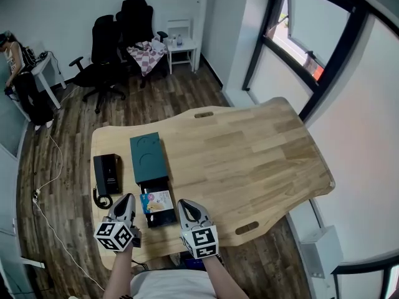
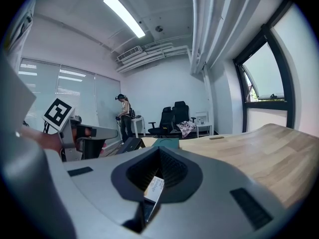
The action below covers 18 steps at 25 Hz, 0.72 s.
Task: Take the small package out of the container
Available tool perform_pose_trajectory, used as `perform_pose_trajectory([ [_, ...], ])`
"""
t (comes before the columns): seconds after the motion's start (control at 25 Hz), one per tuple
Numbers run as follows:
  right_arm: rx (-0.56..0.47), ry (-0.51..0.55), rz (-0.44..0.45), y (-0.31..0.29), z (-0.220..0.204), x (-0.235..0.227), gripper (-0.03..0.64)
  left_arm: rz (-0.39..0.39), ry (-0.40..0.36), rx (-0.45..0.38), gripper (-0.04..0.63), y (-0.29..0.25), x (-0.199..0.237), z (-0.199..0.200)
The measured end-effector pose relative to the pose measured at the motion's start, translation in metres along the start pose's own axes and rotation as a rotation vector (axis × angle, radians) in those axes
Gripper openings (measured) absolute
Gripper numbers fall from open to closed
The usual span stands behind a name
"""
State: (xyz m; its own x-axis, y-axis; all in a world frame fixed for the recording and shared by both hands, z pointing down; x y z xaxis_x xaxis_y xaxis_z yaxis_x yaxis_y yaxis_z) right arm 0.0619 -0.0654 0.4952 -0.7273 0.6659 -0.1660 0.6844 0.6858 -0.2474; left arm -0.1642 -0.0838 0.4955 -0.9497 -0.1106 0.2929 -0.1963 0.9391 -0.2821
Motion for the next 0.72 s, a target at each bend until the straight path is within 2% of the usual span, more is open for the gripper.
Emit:
perform_pose_trajectory([
  [0.52, 0.088, -0.038, 0.024, -0.014, -0.037, -0.011, 0.006, 0.071, 0.032, 0.126, 0.002, -0.008, 0.024, -0.055],
  [0.72, 0.123, -0.042, 0.043, -0.020, -0.047, -0.012, 0.006, 0.071, 0.049, 0.160, 0.002, -0.012, 0.028, -0.068],
])
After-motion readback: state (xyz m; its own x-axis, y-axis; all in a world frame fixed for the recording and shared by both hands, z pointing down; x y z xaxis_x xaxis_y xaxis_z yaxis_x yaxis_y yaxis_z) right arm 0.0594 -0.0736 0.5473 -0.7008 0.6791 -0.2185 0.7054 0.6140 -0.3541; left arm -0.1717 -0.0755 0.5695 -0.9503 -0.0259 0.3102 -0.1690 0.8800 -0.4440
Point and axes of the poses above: the fingertips, and each gripper's own axes: y backward along the fingers, x to its left, z out of its top, the point moved 6 cm from there along y, backward along the fingers, and after that the axes turned 13 degrees about z, right-handed, at the moved point
